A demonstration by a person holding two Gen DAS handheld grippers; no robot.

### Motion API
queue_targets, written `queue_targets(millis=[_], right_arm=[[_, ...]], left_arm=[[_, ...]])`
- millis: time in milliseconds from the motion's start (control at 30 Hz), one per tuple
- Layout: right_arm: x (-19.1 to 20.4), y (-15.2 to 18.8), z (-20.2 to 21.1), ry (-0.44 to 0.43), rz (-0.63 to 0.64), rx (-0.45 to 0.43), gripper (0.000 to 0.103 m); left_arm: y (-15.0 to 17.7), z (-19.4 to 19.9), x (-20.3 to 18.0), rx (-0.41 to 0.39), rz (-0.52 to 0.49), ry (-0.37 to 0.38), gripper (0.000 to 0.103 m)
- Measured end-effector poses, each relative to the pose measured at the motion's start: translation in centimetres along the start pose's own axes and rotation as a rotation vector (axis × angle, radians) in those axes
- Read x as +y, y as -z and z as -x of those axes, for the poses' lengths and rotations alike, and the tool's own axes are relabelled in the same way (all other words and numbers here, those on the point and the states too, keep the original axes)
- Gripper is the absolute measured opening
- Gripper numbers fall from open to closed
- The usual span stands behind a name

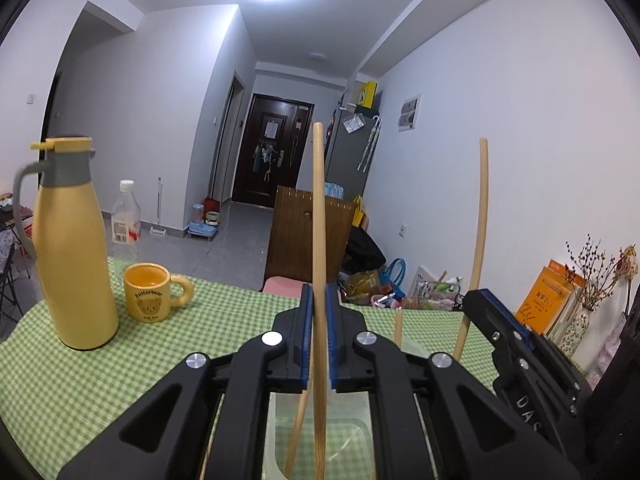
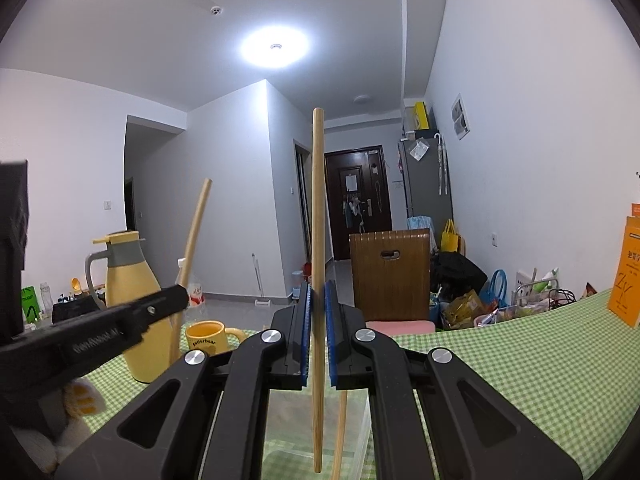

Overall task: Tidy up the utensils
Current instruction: 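Carry both upright chopsticks over the clear plastic container with both tools, then open both tools to drop the chopsticks into the container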

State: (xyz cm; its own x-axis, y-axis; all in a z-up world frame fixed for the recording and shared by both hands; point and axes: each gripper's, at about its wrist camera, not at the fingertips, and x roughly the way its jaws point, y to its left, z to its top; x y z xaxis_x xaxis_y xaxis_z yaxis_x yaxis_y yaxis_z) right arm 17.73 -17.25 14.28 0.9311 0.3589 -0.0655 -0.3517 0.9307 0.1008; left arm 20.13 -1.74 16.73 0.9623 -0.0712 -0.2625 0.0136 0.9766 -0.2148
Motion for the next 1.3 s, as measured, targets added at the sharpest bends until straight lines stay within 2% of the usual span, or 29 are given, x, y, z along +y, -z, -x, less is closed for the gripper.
queue_targets(millis=[333, 667, 700, 733, 800, 833, 867, 900, 933, 1000, 1033, 1067, 1300], right_arm=[[-0.1, 1.5, -1.1, -0.002, 0.02, 0.045, 0.007], [0.1, 1.7, -0.6, 0.01, 0.039, 0.076, 0.007], [0.0, 1.8, -0.5, 0.011, 0.039, 0.079, 0.007], [-0.2, 1.8, -0.3, 0.015, 0.037, 0.082, 0.007], [-0.6, 1.9, 0.2, 0.018, 0.036, 0.094, 0.009], [-0.8, 1.9, 0.5, 0.024, 0.037, 0.1, 0.011], [-1.1, 1.8, 0.8, 0.033, 0.037, 0.105, 0.024], [-1.3, 1.8, 1.0, 0.038, 0.035, 0.107, 0.046], [-1.5, 1.7, 1.3, 0.04, 0.03, 0.109, 0.053], [-1.9, 1.6, 2.1, 0.047, 0.022, 0.115, 0.072], [-2.0, 1.6, 2.3, 0.049, 0.022, 0.118, 0.077], [-2.0, 1.5, 2.6, 0.046, 0.019, 0.121, 0.094], [-1.4, 1.9, 4.8, 0.067, 0.028, 0.136, 0.096]], left_arm=[[1.6, -2.1, 0.3, -0.009, -0.036, 0.009, 0.004], [2.8, -2.2, 0.2, 0.005, -0.077, 0.016, 0.007], [2.9, -1.9, 0.3, 0.004, -0.082, 0.016, 0.019], [2.9, -1.6, 0.5, 0.002, -0.084, 0.011, 0.038], [2.9, -0.7, 1.1, -0.008, -0.077, 0.014, 0.057], [2.9, -0.1, 1.4, -0.014, -0.072, 0.016, 0.065], [2.8, 0.5, 1.8, -0.019, -0.072, 0.005, 0.069], [2.7, 1.0, 1.9, -0.021, -0.072, 0.001, 0.08], [2.7, 1.4, 2.2, -0.02, -0.067, 0.001, 0.09], [2.7, 2.1, 3.0, -0.009, -0.049, 0.004, 0.097], [2.8, 2.4, 3.3, -0.003, -0.042, 0.004, 0.096], [2.9, 2.8, 3.5, 0.003, -0.038, 0.0, 0.096], [3.6, 5.1, 3.8, 0.011, -0.051, -0.026, 0.096]])
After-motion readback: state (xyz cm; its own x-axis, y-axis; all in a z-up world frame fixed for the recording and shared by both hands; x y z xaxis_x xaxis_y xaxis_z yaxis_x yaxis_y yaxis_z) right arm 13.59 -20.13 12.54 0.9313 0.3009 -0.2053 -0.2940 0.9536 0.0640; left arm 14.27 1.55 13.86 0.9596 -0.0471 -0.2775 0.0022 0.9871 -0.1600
